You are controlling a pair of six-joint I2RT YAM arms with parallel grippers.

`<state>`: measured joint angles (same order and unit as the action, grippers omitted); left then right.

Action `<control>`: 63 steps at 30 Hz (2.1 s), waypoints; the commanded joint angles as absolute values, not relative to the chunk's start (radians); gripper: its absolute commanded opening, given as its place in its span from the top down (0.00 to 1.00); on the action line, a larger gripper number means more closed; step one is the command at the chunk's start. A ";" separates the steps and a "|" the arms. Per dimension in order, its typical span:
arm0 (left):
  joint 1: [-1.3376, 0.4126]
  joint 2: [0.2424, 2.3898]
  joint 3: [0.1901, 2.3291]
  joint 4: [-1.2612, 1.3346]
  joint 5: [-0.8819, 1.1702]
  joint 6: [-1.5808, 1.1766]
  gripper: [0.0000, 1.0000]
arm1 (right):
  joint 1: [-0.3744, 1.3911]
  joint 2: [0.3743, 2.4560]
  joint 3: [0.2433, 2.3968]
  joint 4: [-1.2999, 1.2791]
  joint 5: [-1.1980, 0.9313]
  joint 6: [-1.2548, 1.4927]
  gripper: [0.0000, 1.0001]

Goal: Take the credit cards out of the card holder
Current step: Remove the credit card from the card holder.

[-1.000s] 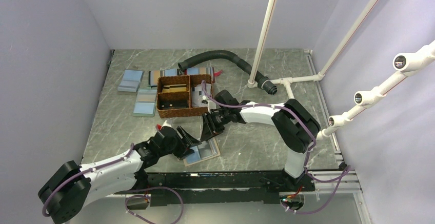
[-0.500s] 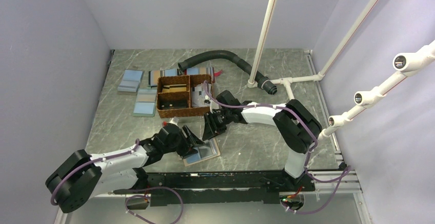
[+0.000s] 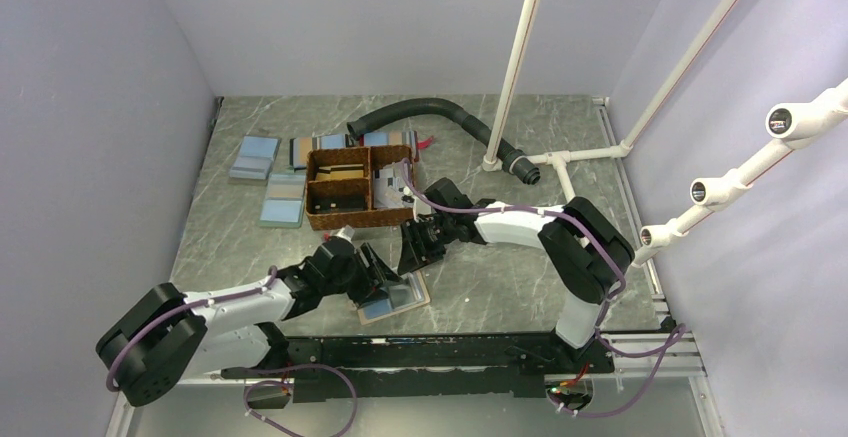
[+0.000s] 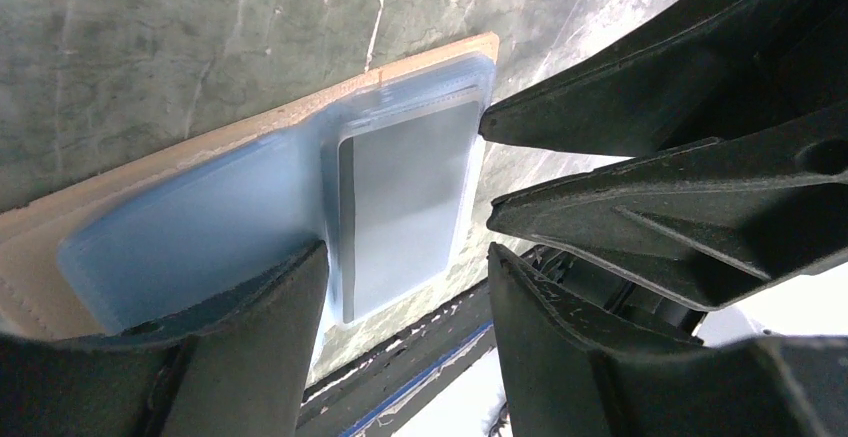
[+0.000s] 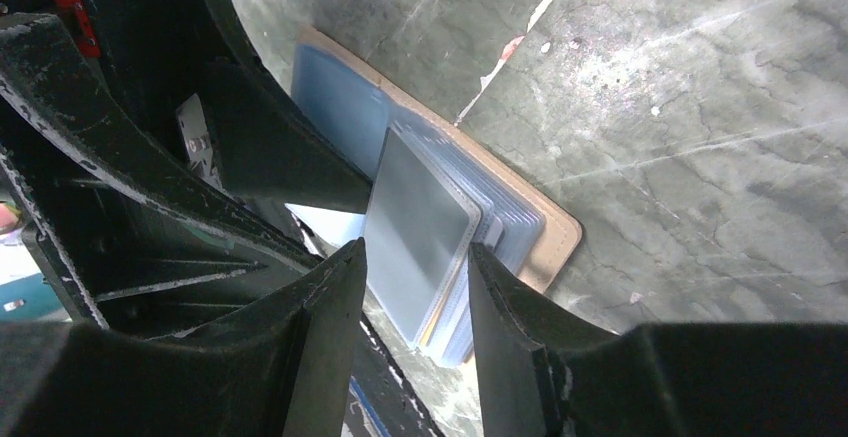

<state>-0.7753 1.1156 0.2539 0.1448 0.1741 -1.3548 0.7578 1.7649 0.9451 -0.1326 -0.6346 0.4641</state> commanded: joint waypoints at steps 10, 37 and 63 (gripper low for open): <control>-0.776 1.222 0.319 0.119 0.227 -1.254 0.32 | 0.759 1.772 0.947 -0.091 -0.718 0.497 0.60; -0.775 1.125 0.321 0.094 0.153 -1.240 0.29 | 0.784 1.798 0.993 0.038 -1.018 0.603 0.71; -0.776 1.009 0.259 0.010 0.108 -1.320 0.30 | 0.802 1.769 1.035 -0.160 -0.801 0.437 0.64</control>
<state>-0.7868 1.0237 0.2474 0.0494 0.2024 -1.3045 0.7773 1.8194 1.0092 -0.0319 -0.8722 0.5354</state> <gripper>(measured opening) 0.696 0.333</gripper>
